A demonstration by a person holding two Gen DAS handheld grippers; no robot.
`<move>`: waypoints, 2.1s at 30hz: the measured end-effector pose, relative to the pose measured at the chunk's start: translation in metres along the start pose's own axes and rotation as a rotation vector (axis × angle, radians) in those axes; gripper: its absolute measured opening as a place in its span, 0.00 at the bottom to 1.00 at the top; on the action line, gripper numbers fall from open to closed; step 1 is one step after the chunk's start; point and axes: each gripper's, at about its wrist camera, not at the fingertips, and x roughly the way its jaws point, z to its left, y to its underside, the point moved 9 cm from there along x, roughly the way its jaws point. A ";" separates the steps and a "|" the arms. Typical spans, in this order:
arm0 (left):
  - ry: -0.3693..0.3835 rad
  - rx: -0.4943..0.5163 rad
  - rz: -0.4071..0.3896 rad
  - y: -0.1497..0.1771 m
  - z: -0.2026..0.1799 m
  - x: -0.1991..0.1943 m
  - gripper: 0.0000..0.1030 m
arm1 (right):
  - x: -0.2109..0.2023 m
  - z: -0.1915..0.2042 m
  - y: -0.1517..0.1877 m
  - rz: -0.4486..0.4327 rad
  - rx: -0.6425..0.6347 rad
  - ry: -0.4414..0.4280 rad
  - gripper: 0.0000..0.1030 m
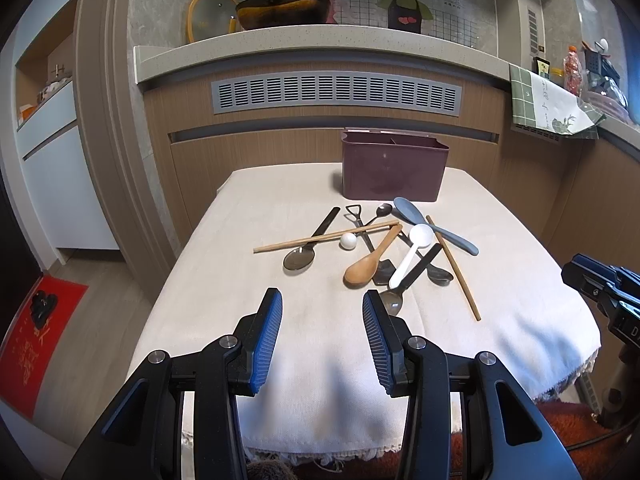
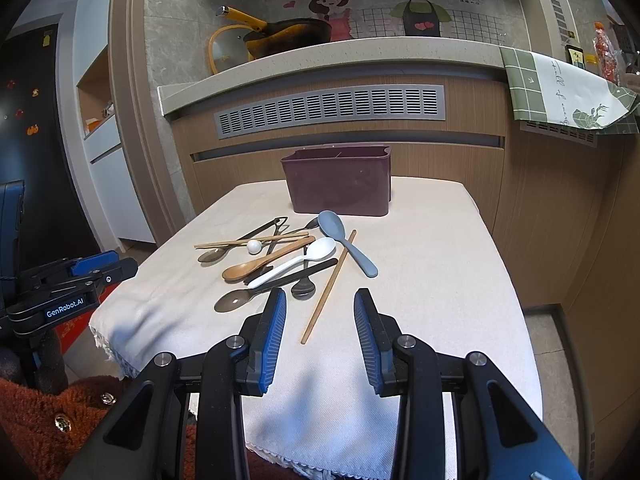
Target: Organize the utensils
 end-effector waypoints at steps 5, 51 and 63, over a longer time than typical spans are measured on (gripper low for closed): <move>0.001 0.000 -0.001 0.002 -0.001 -0.001 0.42 | 0.000 -0.001 0.000 0.000 0.001 0.000 0.33; 0.173 -0.076 0.066 -0.036 0.014 0.084 0.42 | 0.089 -0.012 -0.030 0.172 -0.125 -0.074 0.33; 0.109 -0.052 0.036 -0.056 0.031 0.130 0.42 | 0.185 -0.025 -0.039 0.300 -0.180 -0.113 0.32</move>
